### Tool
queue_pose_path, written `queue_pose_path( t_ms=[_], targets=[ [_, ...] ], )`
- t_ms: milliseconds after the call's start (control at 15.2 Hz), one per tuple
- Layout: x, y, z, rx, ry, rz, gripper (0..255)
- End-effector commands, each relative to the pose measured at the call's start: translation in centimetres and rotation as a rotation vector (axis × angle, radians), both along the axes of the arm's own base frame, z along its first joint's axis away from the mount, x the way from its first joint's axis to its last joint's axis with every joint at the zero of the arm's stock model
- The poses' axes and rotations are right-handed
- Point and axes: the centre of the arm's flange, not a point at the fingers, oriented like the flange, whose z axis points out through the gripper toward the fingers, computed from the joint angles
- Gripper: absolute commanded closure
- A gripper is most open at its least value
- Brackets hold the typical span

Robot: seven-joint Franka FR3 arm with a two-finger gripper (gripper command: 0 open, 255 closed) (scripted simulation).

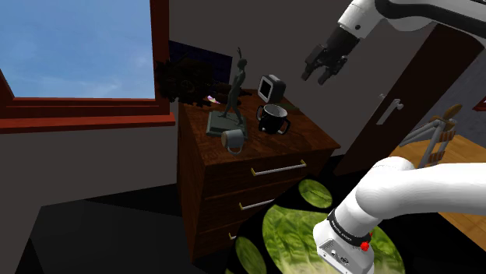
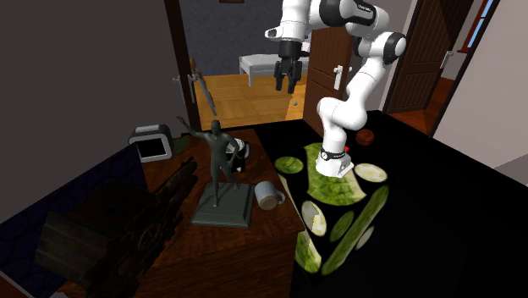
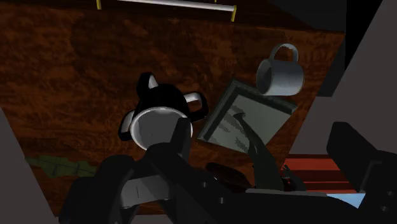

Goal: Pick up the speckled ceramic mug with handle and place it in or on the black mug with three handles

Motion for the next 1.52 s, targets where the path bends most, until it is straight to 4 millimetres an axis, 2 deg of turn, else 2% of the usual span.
queue_pose_path(
  t_ms=[0, 792, 1452],
  targets=[
    [0.0, 0.0, 0.0, 0.000, 0.000, 0.000, 0],
    [9.0, 6.9, -11.2, -0.184, -0.075, 0.556, 0],
    [13.8, 14.2, -21.2, -0.337, -0.138, 1.019, 0]
  ],
)
